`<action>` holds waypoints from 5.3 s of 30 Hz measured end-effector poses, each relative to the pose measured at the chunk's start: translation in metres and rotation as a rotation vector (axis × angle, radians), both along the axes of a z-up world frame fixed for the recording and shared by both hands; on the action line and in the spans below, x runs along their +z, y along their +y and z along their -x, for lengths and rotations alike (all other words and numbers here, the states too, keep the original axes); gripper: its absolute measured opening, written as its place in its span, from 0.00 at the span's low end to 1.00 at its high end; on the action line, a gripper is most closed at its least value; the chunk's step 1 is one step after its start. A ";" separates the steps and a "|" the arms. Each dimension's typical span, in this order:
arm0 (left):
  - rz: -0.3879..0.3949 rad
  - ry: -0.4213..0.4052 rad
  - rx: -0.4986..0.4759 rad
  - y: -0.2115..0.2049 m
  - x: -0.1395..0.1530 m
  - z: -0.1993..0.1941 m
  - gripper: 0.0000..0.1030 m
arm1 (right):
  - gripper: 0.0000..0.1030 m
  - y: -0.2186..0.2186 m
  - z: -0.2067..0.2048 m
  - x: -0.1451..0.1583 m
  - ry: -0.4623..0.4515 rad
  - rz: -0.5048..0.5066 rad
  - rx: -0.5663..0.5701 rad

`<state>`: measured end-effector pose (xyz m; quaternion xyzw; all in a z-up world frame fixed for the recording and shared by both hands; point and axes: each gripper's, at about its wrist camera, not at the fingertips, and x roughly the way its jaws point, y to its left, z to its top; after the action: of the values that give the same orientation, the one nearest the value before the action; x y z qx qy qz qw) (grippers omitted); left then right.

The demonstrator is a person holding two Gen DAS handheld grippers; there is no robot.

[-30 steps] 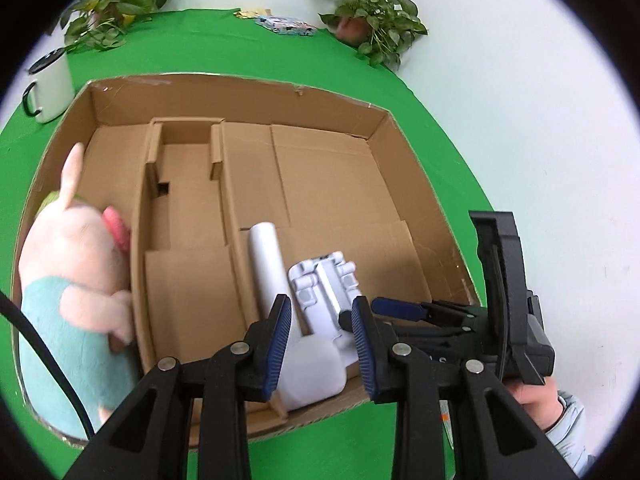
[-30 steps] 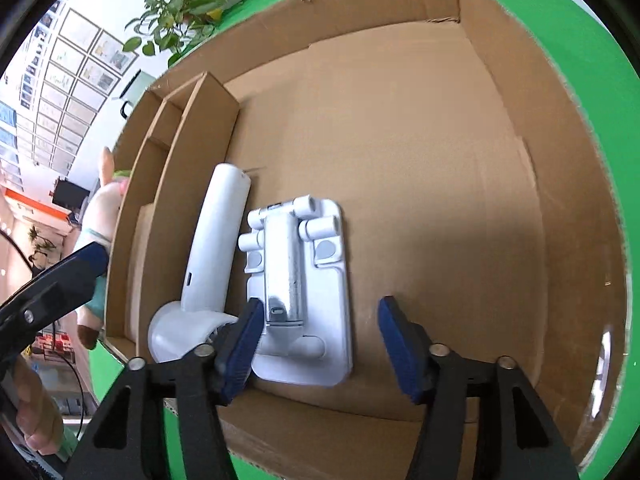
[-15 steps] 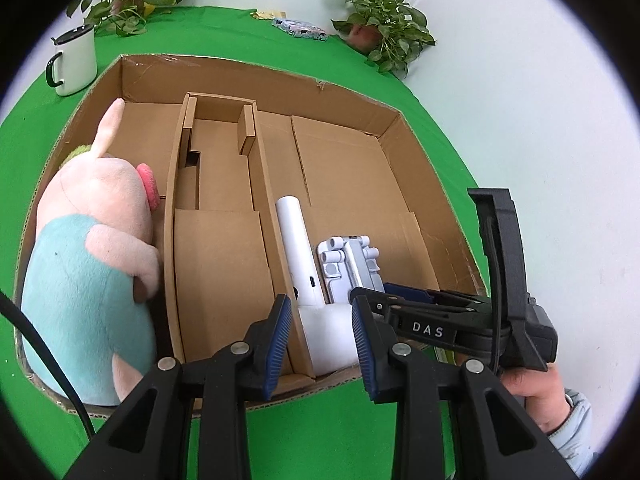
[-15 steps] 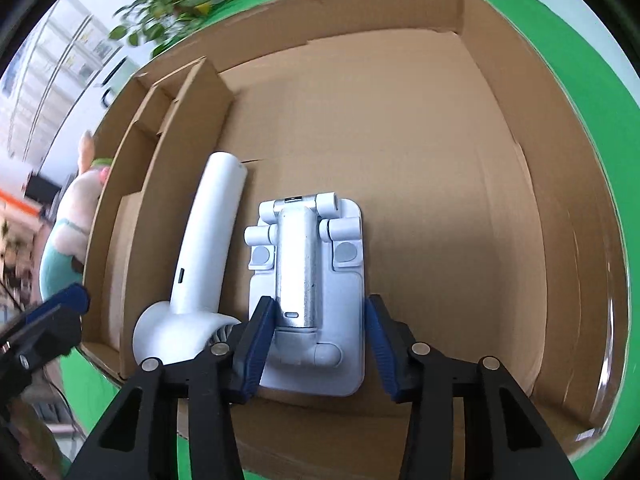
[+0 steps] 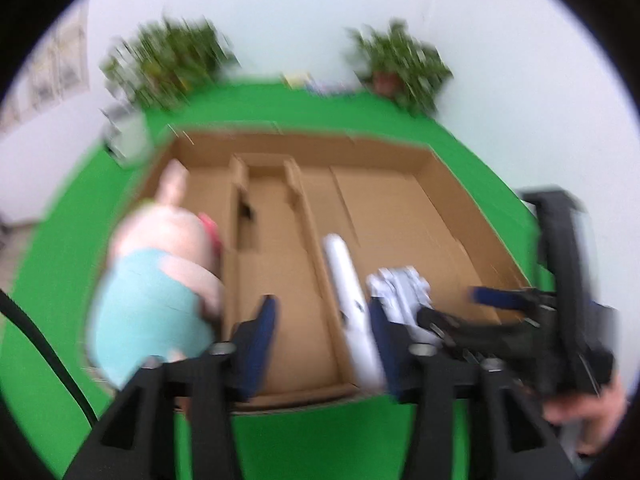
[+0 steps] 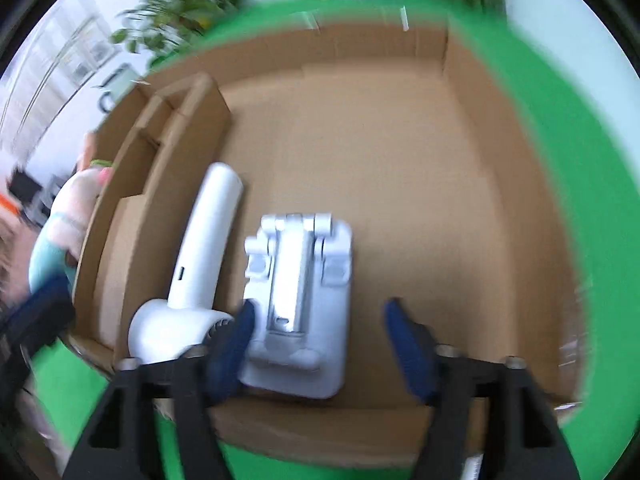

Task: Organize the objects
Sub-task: 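Open the right gripper and withdraw it from the box, then move the right gripper to the white medicine box and close on it, then lift the medicine box with the right gripper and carry it over the box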

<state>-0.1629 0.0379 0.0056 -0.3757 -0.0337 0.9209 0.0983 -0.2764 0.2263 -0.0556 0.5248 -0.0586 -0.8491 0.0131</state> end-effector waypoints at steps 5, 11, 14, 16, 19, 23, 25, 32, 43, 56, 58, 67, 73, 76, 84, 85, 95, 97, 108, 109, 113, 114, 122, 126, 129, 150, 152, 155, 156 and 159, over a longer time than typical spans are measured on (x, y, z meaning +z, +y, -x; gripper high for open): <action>0.061 0.190 0.089 0.003 0.015 -0.037 0.79 | 0.99 -0.015 -0.067 0.039 0.325 -0.151 0.011; 0.088 0.141 0.100 0.015 0.007 -0.057 0.79 | 0.99 -0.020 -0.124 0.050 0.429 -0.115 -0.009; 0.106 0.141 0.111 0.020 0.006 -0.069 0.79 | 0.99 -0.030 -0.152 0.058 0.476 -0.146 0.026; 0.104 0.149 0.115 0.022 0.006 -0.079 0.79 | 0.99 -0.031 -0.167 0.063 0.497 -0.156 0.034; 0.082 0.141 0.112 0.022 0.007 -0.088 0.79 | 0.99 -0.027 -0.186 0.068 0.504 -0.135 0.021; 0.095 0.142 0.123 0.020 0.008 -0.094 0.79 | 0.99 -0.026 -0.197 0.071 0.518 -0.149 0.022; 0.086 0.146 0.129 0.017 0.008 -0.098 0.79 | 0.99 -0.026 -0.200 0.072 0.523 -0.143 0.022; 0.087 0.158 0.139 0.007 0.009 -0.110 0.79 | 0.99 -0.024 -0.206 0.074 0.546 -0.111 0.062; -0.019 -0.013 -0.047 0.025 -0.039 -0.113 0.79 | 0.99 0.082 -0.245 0.012 0.264 -0.152 -0.091; -0.162 -0.149 -0.136 0.020 -0.064 -0.126 0.79 | 0.60 0.042 -0.255 -0.033 0.123 -0.029 0.067; -0.173 -0.160 -0.129 0.015 -0.067 -0.128 0.79 | 0.69 0.019 -0.261 -0.028 0.138 0.025 0.130; -0.351 -0.242 -0.165 0.004 -0.078 -0.128 0.79 | 0.99 -0.029 -0.276 -0.015 0.229 0.025 0.302; -0.409 -0.301 -0.238 0.026 -0.089 -0.115 0.79 | 0.98 -0.006 -0.273 -0.021 0.177 0.019 0.195; -0.427 -0.332 -0.271 0.036 -0.094 -0.113 0.79 | 0.98 -0.014 -0.271 -0.019 0.183 0.056 0.220; -0.492 -0.400 -0.315 0.043 -0.106 -0.112 0.78 | 0.78 -0.027 -0.259 -0.029 0.157 0.014 0.220; -0.485 -0.402 -0.320 0.045 -0.107 -0.114 0.78 | 0.74 -0.023 -0.258 -0.033 0.137 0.013 0.214; -0.480 -0.408 -0.291 0.051 -0.106 -0.120 0.78 | 0.59 0.004 -0.267 -0.045 0.120 0.038 0.188; -0.503 -0.423 -0.282 0.050 -0.107 -0.119 0.78 | 0.59 0.009 -0.265 -0.043 0.111 0.094 0.182; -0.554 -0.414 -0.236 0.034 -0.102 -0.121 0.50 | 0.58 -0.010 -0.271 -0.035 0.128 0.174 0.241; -0.557 -0.399 -0.240 0.032 -0.097 -0.121 0.49 | 0.58 -0.012 -0.271 -0.033 0.137 0.165 0.246; -0.538 -0.342 -0.265 0.029 -0.073 -0.122 0.44 | 0.59 -0.020 -0.266 -0.018 0.182 0.126 0.265; -0.527 -0.331 -0.273 0.029 -0.067 -0.122 0.44 | 0.60 -0.022 -0.265 -0.014 0.197 0.117 0.269; -0.451 -0.201 -0.348 0.038 -0.009 -0.115 0.42 | 0.58 -0.024 -0.240 0.034 0.293 0.079 0.275; -0.436 -0.141 -0.383 0.043 0.020 -0.098 0.42 | 0.58 -0.021 -0.231 0.063 0.347 0.047 0.264; -0.412 -0.094 -0.410 0.049 0.040 -0.073 0.42 | 0.58 -0.016 -0.217 0.087 0.380 0.048 0.231; -0.414 -0.092 -0.499 0.077 0.083 0.011 0.42 | 0.58 0.011 -0.138 0.147 0.437 -0.015 0.054; -0.409 -0.105 -0.500 0.080 0.082 0.021 0.42 | 0.58 0.014 -0.126 0.144 0.424 -0.016 0.049; -0.413 -0.127 -0.505 0.085 0.079 0.037 0.42 | 0.58 0.020 -0.111 0.139 0.412 -0.014 0.047; -0.413 -0.134 -0.505 0.086 0.078 0.042 0.42 | 0.58 0.022 -0.106 0.137 0.409 -0.016 0.044; -0.401 -0.154 -0.497 0.091 0.070 0.057 0.42 | 0.58 0.028 -0.089 0.131 0.389 -0.007 0.042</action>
<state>-0.2198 0.1292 0.0751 -0.4142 -0.1289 0.8127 0.3891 -0.1873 0.2542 0.0750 0.3520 -0.0410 -0.9342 0.0401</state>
